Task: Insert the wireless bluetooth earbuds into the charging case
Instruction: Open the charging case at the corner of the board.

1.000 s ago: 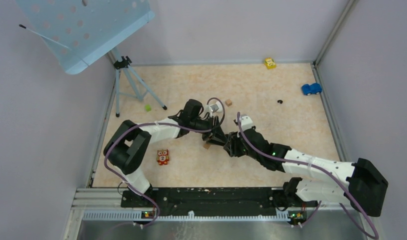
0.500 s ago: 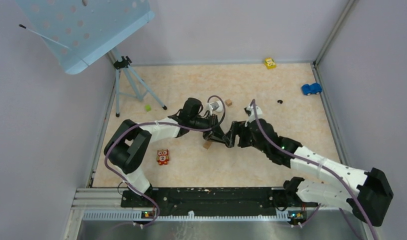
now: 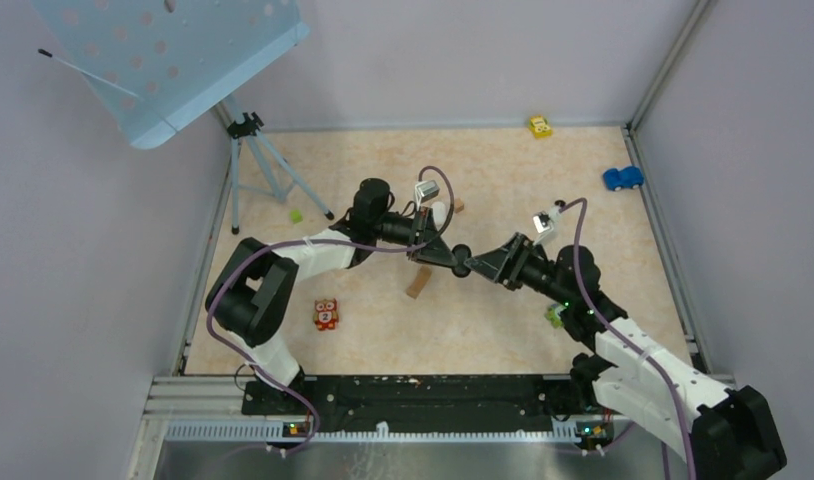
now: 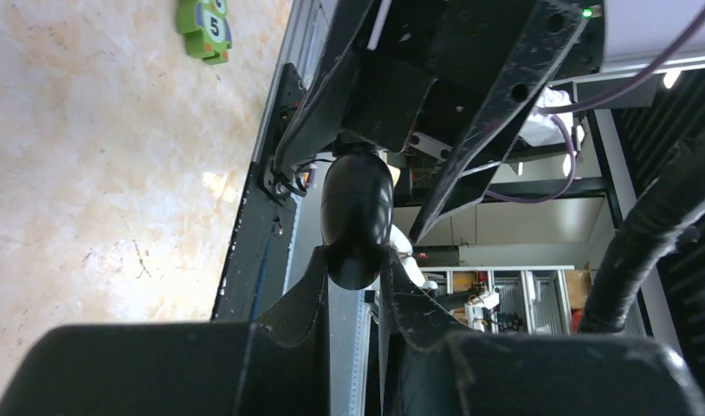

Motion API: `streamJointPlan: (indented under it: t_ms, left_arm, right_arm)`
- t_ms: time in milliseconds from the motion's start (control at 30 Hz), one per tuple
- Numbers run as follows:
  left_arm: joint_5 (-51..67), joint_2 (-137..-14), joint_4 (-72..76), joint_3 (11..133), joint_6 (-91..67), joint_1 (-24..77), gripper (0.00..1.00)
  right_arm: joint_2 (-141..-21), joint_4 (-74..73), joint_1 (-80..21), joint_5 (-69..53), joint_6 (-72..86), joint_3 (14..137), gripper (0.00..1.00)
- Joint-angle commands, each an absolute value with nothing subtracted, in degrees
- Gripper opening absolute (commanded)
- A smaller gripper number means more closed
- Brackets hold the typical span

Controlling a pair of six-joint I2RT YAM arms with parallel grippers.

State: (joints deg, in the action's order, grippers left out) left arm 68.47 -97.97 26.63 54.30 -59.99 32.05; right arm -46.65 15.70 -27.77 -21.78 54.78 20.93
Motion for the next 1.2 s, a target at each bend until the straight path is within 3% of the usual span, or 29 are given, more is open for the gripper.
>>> streamJointPlan:
  t_ms: [0, 333, 533, 700, 1100, 1133, 1167]
  left_arm:
    - [71.28, -95.58, 36.34, 55.53, -64.36, 32.01, 0.03]
    - [72.12, -95.8, 44.95, 53.64, -71.21, 32.02, 0.0]
    - [72.19, -95.39, 46.21, 53.5, -71.78, 31.93, 0.0]
    - [73.24, -96.37, 54.66, 52.28, -77.48, 31.79, 0.0]
    - [72.44, -96.41, 68.44, 50.0, -85.78, 31.88, 0.03]
    - [72.42, -96.29, 68.57, 49.87, -85.74, 31.87, 0.03]
    - [72.5, -96.1, 68.56, 49.85, -85.78, 31.87, 0.01]
  right_arm:
    - [-47.67, 33.59, -27.15, -28.53, 63.76, 18.04, 0.62]
    - [-51.41, 49.02, -27.09, -28.17, 72.12, 12.16, 0.43]
    - [-51.56, 52.35, -27.07, -28.08, 74.0, 10.52, 0.26]
    - [-52.77, 59.53, -26.98, -27.34, 77.45, 7.9, 0.07]
    - [-58.4, 68.03, -26.99, -28.37, 80.09, 6.98, 0.02]
    - [-58.75, 68.24, -27.0, -28.53, 80.07, 7.09, 0.04]
    - [-59.18, 68.69, -26.99, -28.64, 80.23, 7.12, 0.13]
